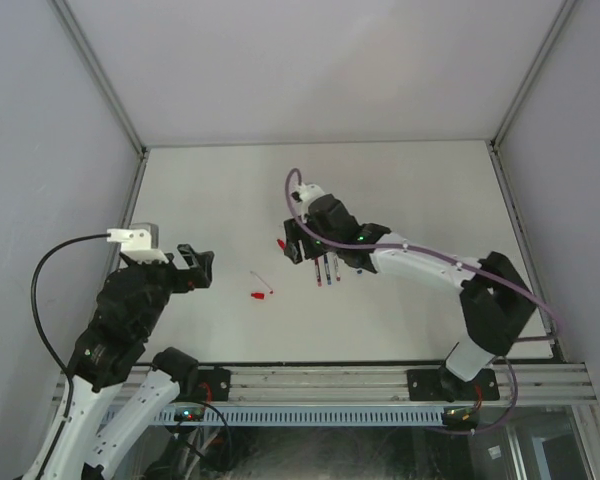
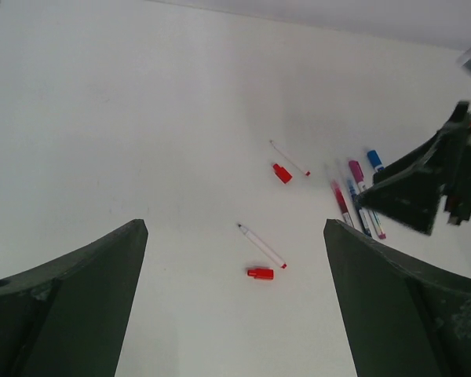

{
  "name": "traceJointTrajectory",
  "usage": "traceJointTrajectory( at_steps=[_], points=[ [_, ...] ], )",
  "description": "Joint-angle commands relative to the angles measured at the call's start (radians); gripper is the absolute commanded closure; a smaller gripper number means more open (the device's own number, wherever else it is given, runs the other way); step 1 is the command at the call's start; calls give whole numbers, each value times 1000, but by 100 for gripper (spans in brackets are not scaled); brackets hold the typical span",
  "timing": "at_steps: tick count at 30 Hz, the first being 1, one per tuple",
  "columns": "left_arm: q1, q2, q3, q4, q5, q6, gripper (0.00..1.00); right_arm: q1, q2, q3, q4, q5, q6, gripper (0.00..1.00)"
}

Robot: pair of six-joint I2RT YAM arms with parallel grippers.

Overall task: Insert the pens into the pen caps
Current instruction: Pick up the pen from the center of the board.

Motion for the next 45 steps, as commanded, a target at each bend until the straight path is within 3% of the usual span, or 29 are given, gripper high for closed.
traceJointTrajectory(
  at_steps=[1, 6, 16, 23, 45],
  points=[
    [6, -50, -27, 16, -84, -16, 0, 80, 111, 123, -30, -9, -41, 43],
    [6, -109, -30, 7, -144, -29, 0, 139, 261, 242, -65, -33, -23, 57],
    [6, -114, -33, 8, -137, -33, 0, 218, 499, 498, -235, 65, -4, 64],
    [6, -127, -35, 12, -138, -31, 0, 219, 546, 541, -282, 141, 7, 64],
    [6, -123, -40, 17, -129, -29, 0, 224, 634, 591, -385, 136, -9, 69]
  ],
)
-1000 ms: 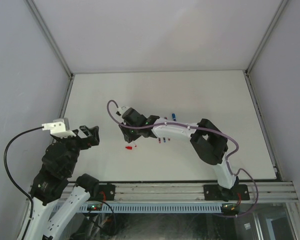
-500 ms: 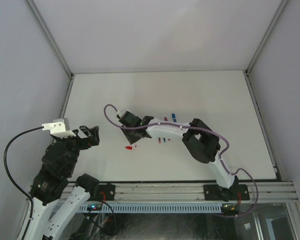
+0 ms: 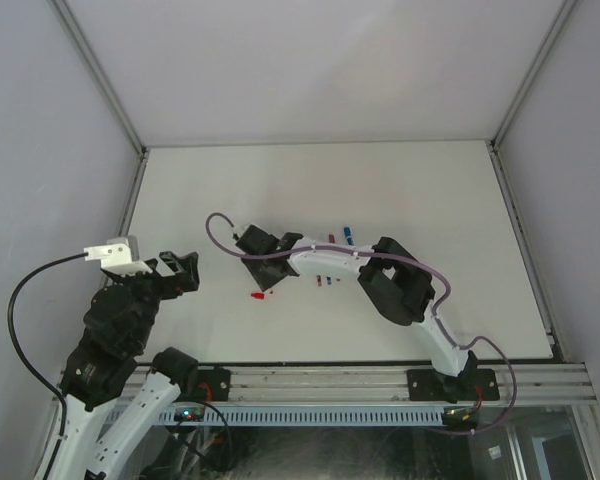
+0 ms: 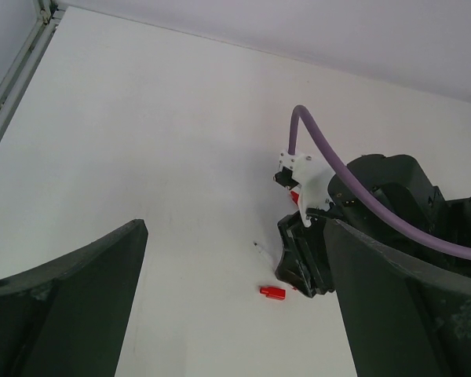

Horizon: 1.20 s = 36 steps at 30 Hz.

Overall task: Insert the pens into the pen caps
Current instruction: Pick up the pen from the center of the board.

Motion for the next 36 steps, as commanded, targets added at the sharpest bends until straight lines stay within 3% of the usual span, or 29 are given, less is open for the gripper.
traceJointTrajectory(
  at_steps=[1, 12, 22, 36],
  points=[
    [6, 3, -24, 31, 1, -3, 0, 6, 22, 44, -26, 35, -2, 69],
    [7, 6, -25, 34, 3, -3, 0, 10, 19, 23, -92, 105, -7, 76],
    [6, 5, -27, 35, 21, -9, 0, -20, -158, -175, 28, 85, 36, 100],
    [6, 45, -134, 135, 237, -209, 0, -40, -467, -442, 312, 11, 88, 100]
  ],
)
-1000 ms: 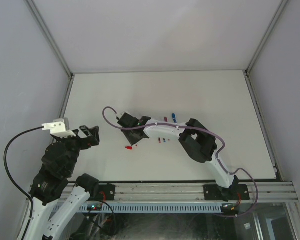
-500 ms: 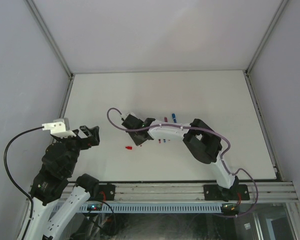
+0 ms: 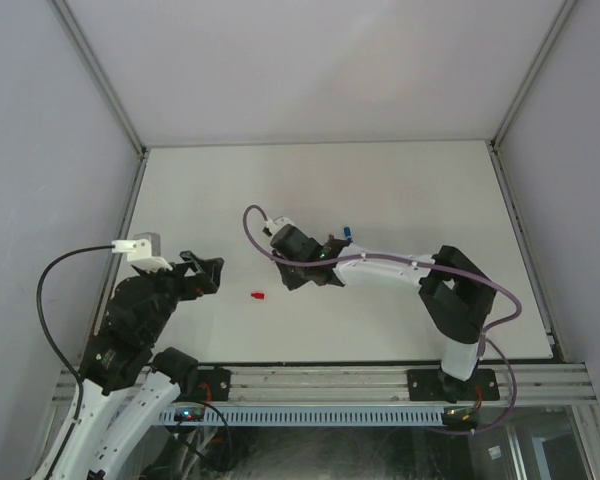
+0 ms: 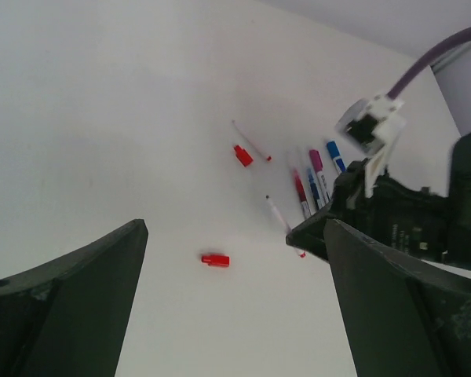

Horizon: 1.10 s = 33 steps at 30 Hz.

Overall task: Insert the pens into the pen caps
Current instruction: Pick up the pen from the center of the board.

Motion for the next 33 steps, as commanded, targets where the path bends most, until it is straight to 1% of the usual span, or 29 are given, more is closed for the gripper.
traceJointTrajectory(
  at_steps=[1, 4, 10, 17, 20, 21, 28, 33],
  points=[
    [6, 27, -39, 82, 81, -73, 0, -5, -141, -97, 215, -19, 58, 100],
    [6, 44, -55, 107, 115, -98, 0, -19, -217, -190, 332, -77, 94, 100],
    [6, 75, -97, 200, 207, -153, 0, -28, -311, -291, 530, -153, 134, 100],
    [6, 127, -141, 290, 282, -177, 0, -17, -346, -311, 651, -199, 144, 100],
    [6, 145, -153, 326, 312, -178, 6, -13, -351, -310, 699, -214, 145, 100],
    [6, 148, -156, 339, 321, -203, 8, -12, -354, -311, 710, -219, 145, 100],
    [6, 161, -170, 398, 341, -235, 24, -1, -366, -310, 738, -246, 150, 100],
    [6, 170, -186, 420, 338, -248, 29, 8, -361, -309, 768, -273, 153, 100]
  ],
)
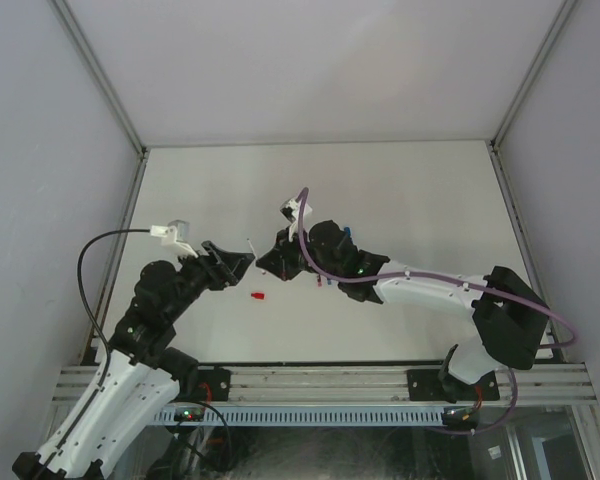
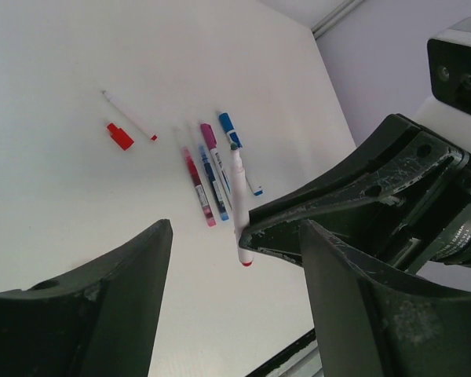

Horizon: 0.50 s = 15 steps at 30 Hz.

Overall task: Insert the pens into the pen caps
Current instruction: Pick up the pen from the center of the board.

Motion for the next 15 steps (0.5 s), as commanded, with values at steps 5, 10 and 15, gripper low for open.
traceJointTrajectory(
  at_steps=[5, 10, 15],
  points=[
    [6, 10, -28, 88, 6, -37, 32, 18, -30, 7, 102, -59, 5, 100],
    [6, 22, -28, 104, 4, -46, 37, 31, -30, 7, 114, -77, -10, 100],
    [6, 34, -29, 127, 19, -47, 53, 32, -22, 7, 121, -73, -12, 100]
  ],
)
